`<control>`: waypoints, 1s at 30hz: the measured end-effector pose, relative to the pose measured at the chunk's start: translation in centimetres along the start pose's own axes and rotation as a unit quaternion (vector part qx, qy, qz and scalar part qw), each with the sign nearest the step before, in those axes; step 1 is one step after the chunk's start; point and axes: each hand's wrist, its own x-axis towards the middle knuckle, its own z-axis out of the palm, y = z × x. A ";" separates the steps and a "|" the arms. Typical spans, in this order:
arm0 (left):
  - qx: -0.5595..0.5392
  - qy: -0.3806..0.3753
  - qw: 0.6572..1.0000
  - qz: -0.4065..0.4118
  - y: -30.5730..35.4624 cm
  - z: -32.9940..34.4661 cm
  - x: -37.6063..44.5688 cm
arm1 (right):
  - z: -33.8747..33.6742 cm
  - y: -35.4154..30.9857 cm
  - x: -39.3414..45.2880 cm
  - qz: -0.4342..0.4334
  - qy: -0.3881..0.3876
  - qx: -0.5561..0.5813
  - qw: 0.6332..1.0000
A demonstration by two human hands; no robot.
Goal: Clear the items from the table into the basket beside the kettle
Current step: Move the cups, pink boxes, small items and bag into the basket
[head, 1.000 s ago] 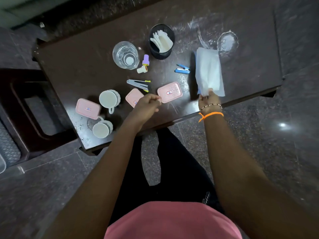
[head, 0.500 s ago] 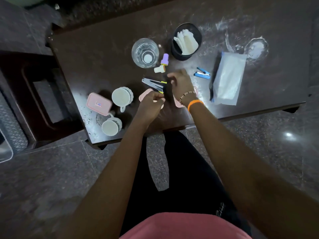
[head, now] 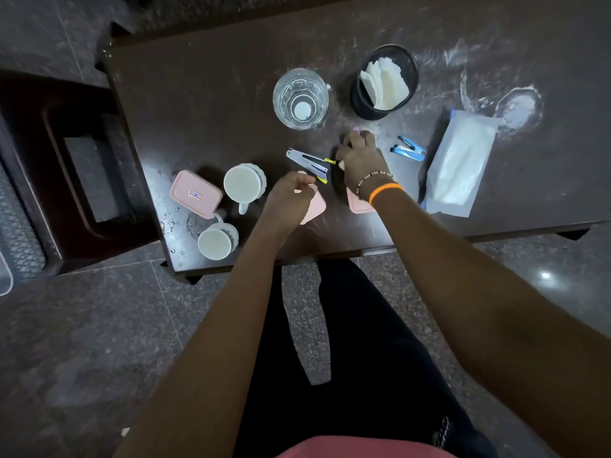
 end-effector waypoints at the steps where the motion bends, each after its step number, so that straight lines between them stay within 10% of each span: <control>1: -0.008 0.002 1.000 0.003 0.1 0.0 0.0 | 0.0 0.3 -0.7 0.010 0.003 0.029 1.000; 4: -0.040 0.010 0.999 0.005 1.0 -0.1 0.5 | -0.9 0.6 -1.7 0.113 0.121 0.157 0.974; 8: -0.037 0.019 0.999 0.009 2.7 -0.4 1.7 | -4.2 0.7 -1.4 0.280 0.311 0.467 0.779; 11: -0.048 0.048 0.998 0.007 3.7 -1.0 2.5 | -6.2 1.5 0.6 0.334 0.291 0.563 0.698; 16: -0.019 0.056 0.998 0.035 4.1 -1.7 2.8 | -6.7 1.8 2.5 0.328 0.189 0.521 0.765; 30: 0.051 0.035 0.995 0.076 2.6 -0.9 2.7 | -4.0 -1.4 2.6 0.317 0.161 0.517 0.779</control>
